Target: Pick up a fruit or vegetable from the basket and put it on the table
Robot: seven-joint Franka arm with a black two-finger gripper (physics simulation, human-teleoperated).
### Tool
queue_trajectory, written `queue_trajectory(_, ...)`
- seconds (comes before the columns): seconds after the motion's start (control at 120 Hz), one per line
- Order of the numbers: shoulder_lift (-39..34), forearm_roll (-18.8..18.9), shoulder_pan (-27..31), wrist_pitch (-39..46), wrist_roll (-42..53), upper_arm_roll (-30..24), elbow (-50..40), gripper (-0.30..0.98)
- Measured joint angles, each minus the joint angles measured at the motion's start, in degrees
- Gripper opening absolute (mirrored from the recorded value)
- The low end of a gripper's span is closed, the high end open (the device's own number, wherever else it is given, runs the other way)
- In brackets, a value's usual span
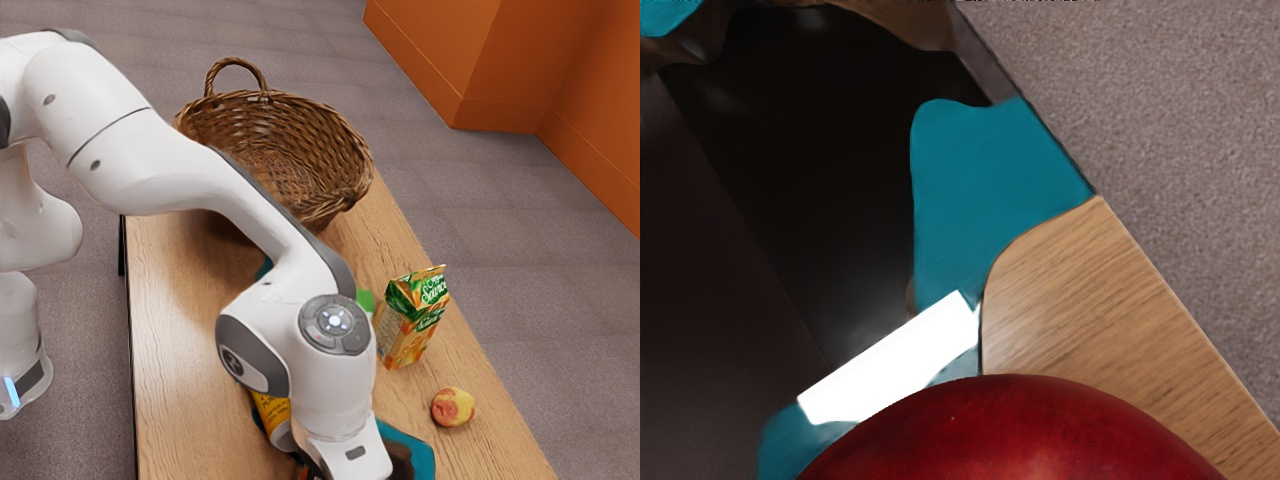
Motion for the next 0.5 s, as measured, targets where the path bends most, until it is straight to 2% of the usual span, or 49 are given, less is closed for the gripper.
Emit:
queue_trajectory(0.05,0.2,-1.0,0.2,0.6,-0.1,-0.1,-0.6,0.36)
queue_trajectory(0.2,0.3,-2.8,0.3,1.7,0.2,-0.1,-0.6,0.55)
queue_trajectory(0.283,0.2,-2.9,0.6,-1.5,0.7,0.1,7.2,0.60)
queue_trajectory(0.333,1.2,-2.1,1.6,-8.5,1.1,0.4,20.0,0.62)
queue_trajectory(0.375,2.1,-0.8,4.5,-19.0,1.3,0.5,41.0,0.64)
queue_trajectory(0.408,2.1,0.0,10.4,-29.4,1.5,0.4,60.2,0.64)
queue_trajectory(0.442,0.9,0.8,19.6,-41.2,1.7,0.4,78.9,0.65)
queue_trajectory(0.475,-0.3,1.8,27.1,-52.7,1.8,0.8,91.1,0.66)
queue_trajectory(0.5,-0.9,2.7,29.6,-60.4,1.9,1.0,96.5,0.66)
